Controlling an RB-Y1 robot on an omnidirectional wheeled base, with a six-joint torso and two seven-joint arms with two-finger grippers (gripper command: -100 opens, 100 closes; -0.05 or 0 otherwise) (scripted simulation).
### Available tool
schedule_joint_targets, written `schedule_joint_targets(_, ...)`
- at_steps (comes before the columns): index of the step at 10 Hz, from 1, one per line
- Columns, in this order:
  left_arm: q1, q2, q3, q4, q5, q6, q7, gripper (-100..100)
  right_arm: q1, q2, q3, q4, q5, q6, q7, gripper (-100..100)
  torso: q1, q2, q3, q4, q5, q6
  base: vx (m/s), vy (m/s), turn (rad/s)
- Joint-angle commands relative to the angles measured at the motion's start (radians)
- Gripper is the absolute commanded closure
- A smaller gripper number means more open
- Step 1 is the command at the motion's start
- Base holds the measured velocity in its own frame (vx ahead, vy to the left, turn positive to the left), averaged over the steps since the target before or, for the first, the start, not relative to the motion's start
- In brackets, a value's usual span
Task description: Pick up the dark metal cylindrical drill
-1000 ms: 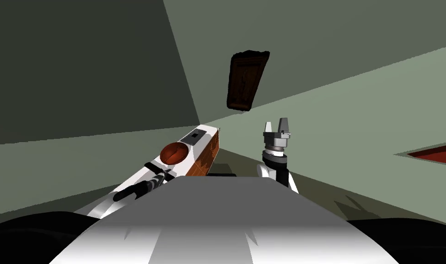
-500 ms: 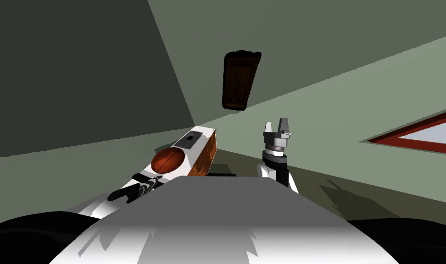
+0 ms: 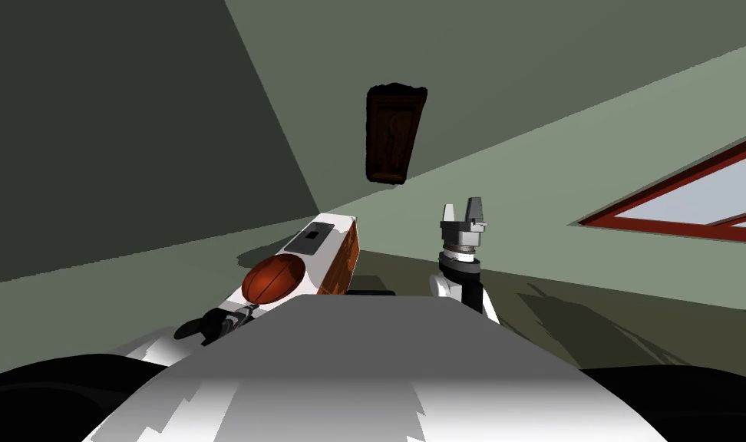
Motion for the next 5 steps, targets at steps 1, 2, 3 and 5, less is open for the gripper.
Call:
schedule_joint_targets(1, 0.0, 0.0, 0.0, 0.0, 0.0, 0.0, 0.0, 0, 0.0, 0.0, 0.0, 0.0, 0.0, 0.0, 0.0, 0, 0.0, 0.0, 0.0, 0.0, 0.0, 0.0, 0.001, 0.006, 0.002)
schedule_joint_targets(2, 0.016, -0.012, -0.005, 0.039, 0.05, -0.042, -0.05, -100, 0.0, 0.0, 0.0, 0.0, 0.0, 0.0, 0.0, 0, -0.002, 0.0, 0.0, 0.0, 0.0, 0.0, 0.019, -0.013, -0.118)
schedule_joint_targets(3, 0.016, -0.012, -0.005, 0.039, 0.063, -0.042, -0.059, -100, 0.0, 0.0, 0.0, 0.0, 0.0, 0.0, 0.0, 0, -0.003, 0.0, 0.0, 0.0, -0.001, 0.0, 0.024, -0.019, -0.086)
schedule_joint_targets(5, 0.032, -0.024, -0.01, 0.077, 0.127, -0.083, -0.119, -100, 0.0, 0.0, 0.0, 0.0, 0.0, 0.0, 0.0, 0, -0.004, -0.001, -0.001, 0.0, -0.001, 0.0, 0.027, -0.024, -0.089)
